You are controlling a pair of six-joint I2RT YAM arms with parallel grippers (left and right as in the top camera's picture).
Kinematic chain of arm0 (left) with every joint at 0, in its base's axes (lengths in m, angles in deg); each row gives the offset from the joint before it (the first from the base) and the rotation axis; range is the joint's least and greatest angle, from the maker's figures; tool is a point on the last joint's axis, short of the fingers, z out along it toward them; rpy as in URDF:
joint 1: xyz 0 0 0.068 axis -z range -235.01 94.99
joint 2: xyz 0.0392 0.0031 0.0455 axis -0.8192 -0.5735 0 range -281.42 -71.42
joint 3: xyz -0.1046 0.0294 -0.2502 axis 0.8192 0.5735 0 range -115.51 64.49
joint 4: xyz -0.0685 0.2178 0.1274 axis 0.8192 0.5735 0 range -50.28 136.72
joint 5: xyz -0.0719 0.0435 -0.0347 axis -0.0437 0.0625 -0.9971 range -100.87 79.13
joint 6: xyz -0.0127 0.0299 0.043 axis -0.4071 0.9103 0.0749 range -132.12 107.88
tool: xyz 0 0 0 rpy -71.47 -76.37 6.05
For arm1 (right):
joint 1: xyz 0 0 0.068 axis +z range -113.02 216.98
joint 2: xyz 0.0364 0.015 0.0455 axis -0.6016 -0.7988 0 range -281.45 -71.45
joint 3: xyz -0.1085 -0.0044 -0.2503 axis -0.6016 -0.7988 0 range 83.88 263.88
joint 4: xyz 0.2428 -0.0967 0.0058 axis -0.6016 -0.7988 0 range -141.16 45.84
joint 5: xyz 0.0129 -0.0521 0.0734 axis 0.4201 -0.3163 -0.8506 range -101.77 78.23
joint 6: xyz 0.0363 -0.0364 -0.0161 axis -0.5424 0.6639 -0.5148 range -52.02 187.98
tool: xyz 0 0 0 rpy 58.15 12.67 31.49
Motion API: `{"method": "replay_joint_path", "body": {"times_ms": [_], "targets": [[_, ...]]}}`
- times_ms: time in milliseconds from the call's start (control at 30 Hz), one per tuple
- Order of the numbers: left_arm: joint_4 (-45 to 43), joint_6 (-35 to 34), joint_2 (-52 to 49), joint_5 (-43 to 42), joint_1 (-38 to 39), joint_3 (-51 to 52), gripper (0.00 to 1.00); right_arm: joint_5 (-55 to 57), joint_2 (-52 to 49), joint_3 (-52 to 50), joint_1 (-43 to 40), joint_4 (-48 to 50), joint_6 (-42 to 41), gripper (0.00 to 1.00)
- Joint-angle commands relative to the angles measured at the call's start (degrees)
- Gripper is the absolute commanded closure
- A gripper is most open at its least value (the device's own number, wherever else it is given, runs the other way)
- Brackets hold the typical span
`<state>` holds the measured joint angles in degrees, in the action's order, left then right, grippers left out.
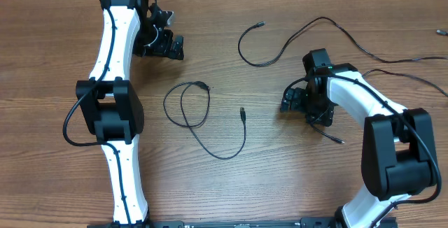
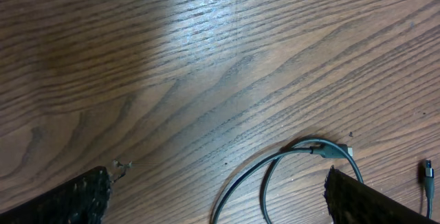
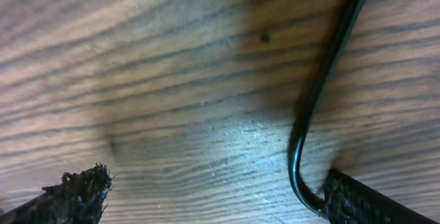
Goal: Untangle cables
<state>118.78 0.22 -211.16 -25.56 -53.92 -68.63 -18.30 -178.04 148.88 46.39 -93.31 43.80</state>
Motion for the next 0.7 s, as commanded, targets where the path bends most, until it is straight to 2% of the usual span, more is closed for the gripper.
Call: {"method": "replay_joint_path", "body": {"times_ms": [0,233,667], "targets": [[-0.07,-0.37,-0.39,0.11,0.11,-0.09,0.0,-3.17,-0.9,-2.25,0.02,2.21,-1.14,0.0],[-0.07,-0.37,-0.39,0.11,0.11,-0.09,0.0,-9.86,-0.9,-2.38,0.02,9.31,-1.16,0.0],[-0.04,-0.37,-0.39,0.11,0.11,-0.09,0.01,-11.28,-1.14,-2.38,0.15,23.39,-4.55,0.0]]}}
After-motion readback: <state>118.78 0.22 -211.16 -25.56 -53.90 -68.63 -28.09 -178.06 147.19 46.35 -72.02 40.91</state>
